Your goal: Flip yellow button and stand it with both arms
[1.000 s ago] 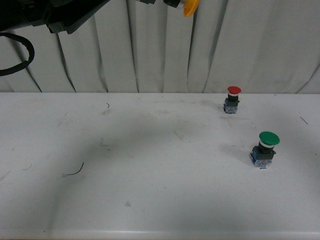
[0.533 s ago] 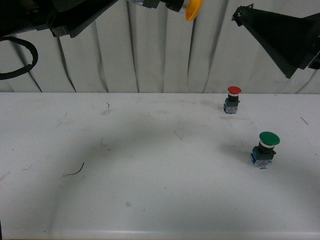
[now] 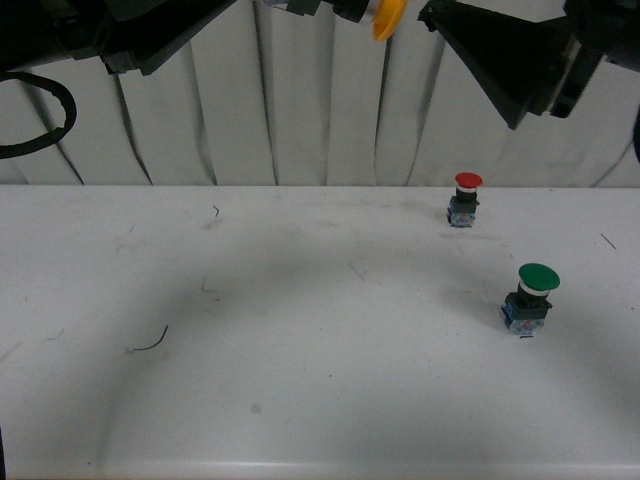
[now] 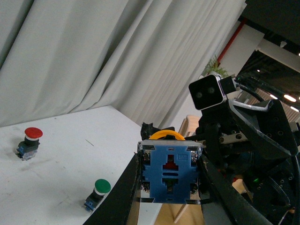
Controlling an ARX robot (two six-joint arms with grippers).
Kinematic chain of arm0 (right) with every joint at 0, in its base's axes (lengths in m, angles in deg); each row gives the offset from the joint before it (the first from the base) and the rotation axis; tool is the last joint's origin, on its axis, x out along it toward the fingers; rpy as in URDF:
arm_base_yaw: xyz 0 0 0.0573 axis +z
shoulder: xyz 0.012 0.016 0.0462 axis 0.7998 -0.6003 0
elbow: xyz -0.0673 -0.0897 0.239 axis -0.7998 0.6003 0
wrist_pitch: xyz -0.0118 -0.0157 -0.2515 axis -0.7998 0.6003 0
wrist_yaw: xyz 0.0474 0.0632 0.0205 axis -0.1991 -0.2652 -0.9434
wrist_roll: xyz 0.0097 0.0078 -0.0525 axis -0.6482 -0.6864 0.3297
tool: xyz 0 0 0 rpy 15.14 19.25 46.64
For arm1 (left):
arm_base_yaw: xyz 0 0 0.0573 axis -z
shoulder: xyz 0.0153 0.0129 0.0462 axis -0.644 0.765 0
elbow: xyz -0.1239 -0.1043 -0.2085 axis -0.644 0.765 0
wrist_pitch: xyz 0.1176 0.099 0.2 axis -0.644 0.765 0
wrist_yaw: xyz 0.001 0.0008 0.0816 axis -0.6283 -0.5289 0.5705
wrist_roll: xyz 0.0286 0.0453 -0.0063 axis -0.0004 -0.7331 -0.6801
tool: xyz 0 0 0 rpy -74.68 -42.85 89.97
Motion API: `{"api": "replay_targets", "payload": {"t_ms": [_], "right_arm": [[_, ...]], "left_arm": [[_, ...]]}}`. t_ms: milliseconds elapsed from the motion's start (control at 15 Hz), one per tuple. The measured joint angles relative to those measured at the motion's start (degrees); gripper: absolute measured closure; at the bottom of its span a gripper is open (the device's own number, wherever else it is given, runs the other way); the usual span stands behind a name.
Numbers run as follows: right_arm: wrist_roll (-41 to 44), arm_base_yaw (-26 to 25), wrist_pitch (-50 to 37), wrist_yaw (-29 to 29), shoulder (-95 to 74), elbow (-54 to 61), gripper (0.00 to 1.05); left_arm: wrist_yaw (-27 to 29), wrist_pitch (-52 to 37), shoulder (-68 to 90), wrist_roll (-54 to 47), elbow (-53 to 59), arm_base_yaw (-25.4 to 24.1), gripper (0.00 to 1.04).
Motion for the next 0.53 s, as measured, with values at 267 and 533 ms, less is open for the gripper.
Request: {"api": "replay_targets", "payload": {"t_ms": [267, 533], "right_arm": [[-3.1, 4.3, 0.2, 0.5, -2.5, -2.2, 0.06], [-5.2, 5.0, 0.2, 0.3, -2.5, -2.2, 0.13]], "left_arm": [[0.0, 0.0, 0.0, 0.9, 0.0, -0.2, 0.76], [-0.5, -0.2, 0.0, 0.9, 0.0, -0.7, 0.76]]}}
